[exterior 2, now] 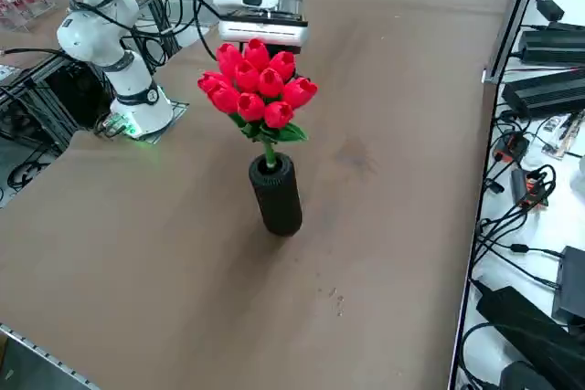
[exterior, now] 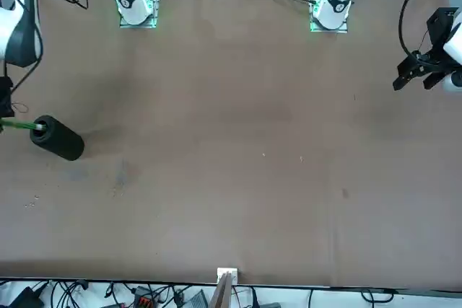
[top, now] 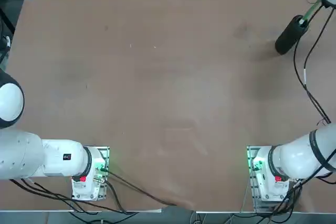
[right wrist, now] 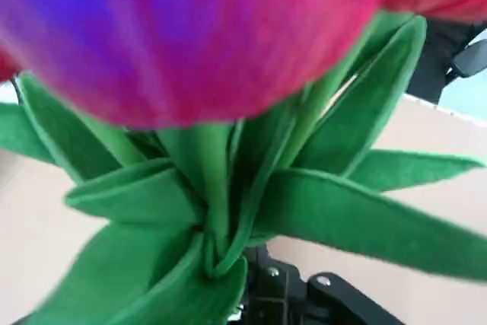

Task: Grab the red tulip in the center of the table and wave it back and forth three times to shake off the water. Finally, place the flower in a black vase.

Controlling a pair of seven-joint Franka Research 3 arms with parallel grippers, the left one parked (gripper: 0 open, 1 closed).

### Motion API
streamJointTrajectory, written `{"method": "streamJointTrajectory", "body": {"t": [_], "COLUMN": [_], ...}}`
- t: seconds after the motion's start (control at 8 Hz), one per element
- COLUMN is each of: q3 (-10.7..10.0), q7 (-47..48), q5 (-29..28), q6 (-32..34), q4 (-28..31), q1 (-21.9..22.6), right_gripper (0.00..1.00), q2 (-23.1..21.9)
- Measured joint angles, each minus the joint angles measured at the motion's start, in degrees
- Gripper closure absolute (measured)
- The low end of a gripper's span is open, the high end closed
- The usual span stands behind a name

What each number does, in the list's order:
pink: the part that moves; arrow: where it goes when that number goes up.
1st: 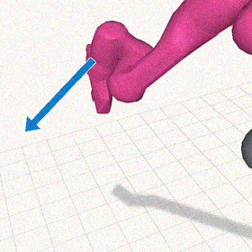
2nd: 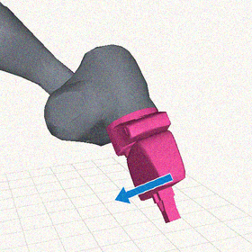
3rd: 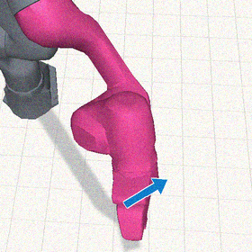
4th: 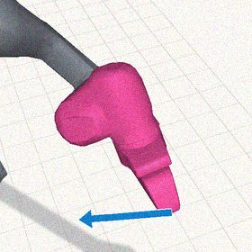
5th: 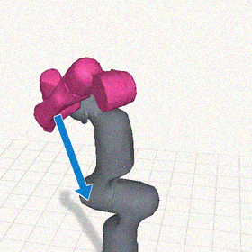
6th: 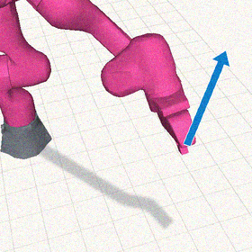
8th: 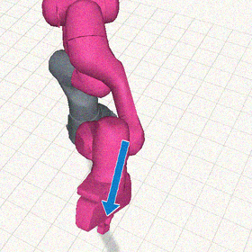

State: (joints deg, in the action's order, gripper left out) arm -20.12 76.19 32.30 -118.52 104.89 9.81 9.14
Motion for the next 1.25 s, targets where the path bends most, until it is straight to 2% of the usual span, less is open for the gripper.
{"method": "streamJointTrajectory", "body": {"t": [0.38, 0.75, 0.88, 1.0, 1.25], "q3": [-0.03, -0.31, -0.31, -0.28, -0.09], "q7": [3.01, 3.96, 4.04, 4.06, 3.63], "q5": [0.44, 0.56, 0.58, 0.58, 0.69], "q6": [-3.47, -4.78, -4.2, -3.17, 0.82], "q4": [2.0, 2.25, 2.25, 2.25, 2.14], "q1": [0.76, 0.57, 0.6, 0.76, 2.15], "right_gripper": [0.86, 0.35, 0.15, 0.01, 0.0], "q2": [1.65, 2.09, 1.84, 1.41, -0.52]}}
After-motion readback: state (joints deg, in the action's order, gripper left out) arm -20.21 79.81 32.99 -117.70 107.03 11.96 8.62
